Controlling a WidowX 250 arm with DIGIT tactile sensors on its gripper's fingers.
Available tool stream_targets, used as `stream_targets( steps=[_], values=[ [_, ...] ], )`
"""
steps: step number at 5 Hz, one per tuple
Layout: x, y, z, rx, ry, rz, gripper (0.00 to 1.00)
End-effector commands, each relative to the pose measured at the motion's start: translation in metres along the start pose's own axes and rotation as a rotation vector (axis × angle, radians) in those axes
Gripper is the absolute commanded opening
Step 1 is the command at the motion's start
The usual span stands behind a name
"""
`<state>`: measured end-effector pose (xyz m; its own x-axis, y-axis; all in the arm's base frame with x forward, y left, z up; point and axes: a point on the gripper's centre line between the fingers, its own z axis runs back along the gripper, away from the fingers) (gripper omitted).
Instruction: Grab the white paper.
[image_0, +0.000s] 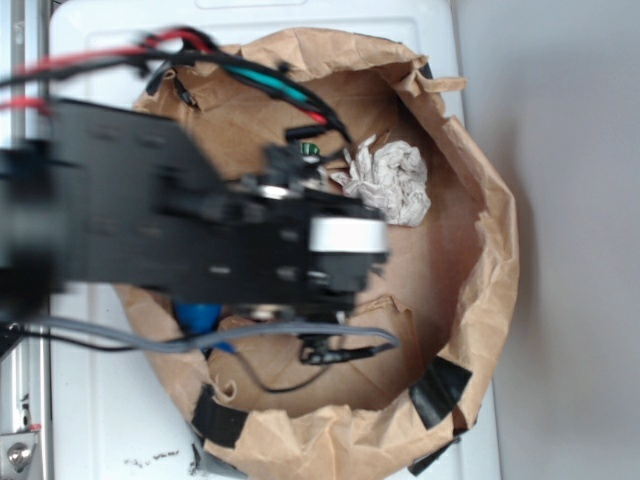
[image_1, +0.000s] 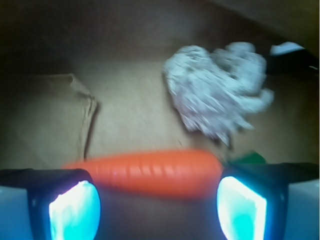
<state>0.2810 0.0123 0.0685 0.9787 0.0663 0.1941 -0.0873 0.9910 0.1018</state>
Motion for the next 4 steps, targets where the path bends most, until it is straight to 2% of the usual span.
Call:
stream_targets(
  steps=[1, 2, 3, 4],
  values=[
    [0.042, 0.029, -0.001, -0.066, -0.037, 0.017, 1.0],
    [0.042, 0.041, -0.001, -0.065, -0.039, 0.027, 1.0],
    [0.047, 0.053, -0.008, -0.1, -0.033, 0.036, 1.0],
    [0.047, 0.051, -0.022, -0.064, -0.049, 0.054, 1.0]
  ],
)
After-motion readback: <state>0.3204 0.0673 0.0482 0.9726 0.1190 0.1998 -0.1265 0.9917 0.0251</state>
